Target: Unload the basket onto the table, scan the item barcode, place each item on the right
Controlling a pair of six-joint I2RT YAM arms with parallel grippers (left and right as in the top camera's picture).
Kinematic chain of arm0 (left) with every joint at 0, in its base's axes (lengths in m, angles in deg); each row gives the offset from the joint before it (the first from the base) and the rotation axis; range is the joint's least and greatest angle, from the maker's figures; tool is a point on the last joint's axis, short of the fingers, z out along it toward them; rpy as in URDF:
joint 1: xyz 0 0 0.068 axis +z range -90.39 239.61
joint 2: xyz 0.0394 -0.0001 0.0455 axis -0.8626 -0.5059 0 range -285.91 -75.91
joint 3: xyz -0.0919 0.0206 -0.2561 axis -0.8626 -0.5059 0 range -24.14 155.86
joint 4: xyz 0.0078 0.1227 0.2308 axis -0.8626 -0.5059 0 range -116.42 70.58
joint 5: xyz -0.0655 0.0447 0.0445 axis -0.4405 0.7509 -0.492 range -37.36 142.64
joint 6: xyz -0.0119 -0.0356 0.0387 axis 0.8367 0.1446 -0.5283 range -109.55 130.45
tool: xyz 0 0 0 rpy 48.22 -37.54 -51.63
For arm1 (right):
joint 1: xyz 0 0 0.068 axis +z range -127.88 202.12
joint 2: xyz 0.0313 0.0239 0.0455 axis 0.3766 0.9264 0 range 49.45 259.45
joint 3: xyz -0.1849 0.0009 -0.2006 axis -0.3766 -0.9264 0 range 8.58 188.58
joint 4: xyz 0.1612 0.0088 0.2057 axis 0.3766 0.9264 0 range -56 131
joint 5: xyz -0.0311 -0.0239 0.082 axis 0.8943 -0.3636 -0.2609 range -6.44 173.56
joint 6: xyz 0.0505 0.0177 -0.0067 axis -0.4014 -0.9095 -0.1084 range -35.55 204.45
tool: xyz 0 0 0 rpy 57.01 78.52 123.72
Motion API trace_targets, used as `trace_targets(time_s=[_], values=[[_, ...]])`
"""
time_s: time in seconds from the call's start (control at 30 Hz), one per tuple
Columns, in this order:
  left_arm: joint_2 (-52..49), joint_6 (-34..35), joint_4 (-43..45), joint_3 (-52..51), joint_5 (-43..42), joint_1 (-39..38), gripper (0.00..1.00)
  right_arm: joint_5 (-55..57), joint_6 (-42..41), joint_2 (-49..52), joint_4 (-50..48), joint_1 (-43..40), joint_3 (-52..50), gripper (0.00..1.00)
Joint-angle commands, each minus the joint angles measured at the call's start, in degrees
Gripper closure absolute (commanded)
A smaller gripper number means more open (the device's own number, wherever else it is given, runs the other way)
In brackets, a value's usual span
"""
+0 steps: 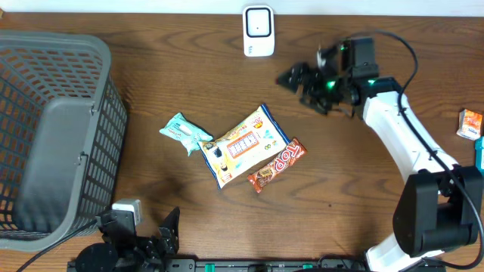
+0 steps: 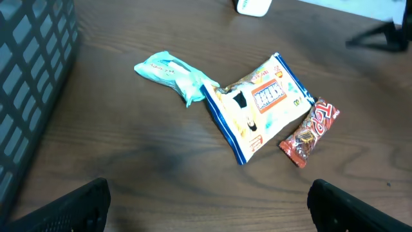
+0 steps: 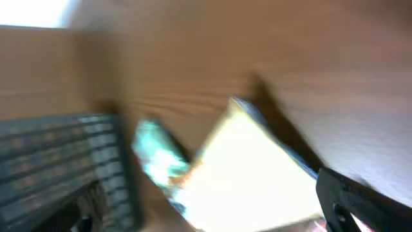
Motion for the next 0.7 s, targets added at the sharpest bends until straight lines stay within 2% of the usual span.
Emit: trace_targets(time_s=[0.0,0.3,0.43,0.5,0.67], values=[[0.0,-0.1,0.1,0.3,-0.3,0.2,0.02,13.2,4.5,-4.2,6.6,0.5,0.8,0.01],[0.0,-0.1,0.1,0.3,-0.3,0.2,0.02,24.8,4.5,-14.7,27.2,2.2,0.8,0.01],[0.0,-0.1,0.1,0.3,-0.3,0.2,0.02,27.4,4.4,-16.4,33.1,5.2,0.7,0.01],[0.0,-0.1,0.1,0.3,-0.3,0.2,0.02,30.4,4.5,-16.3,34.2,7.8,0.4,0.01],[0.0,-0.1,0.1,0.3,-0.3,0.2,0.02,28.8,4.5,-15.1,30.5,13.7,-0.8,0.01]])
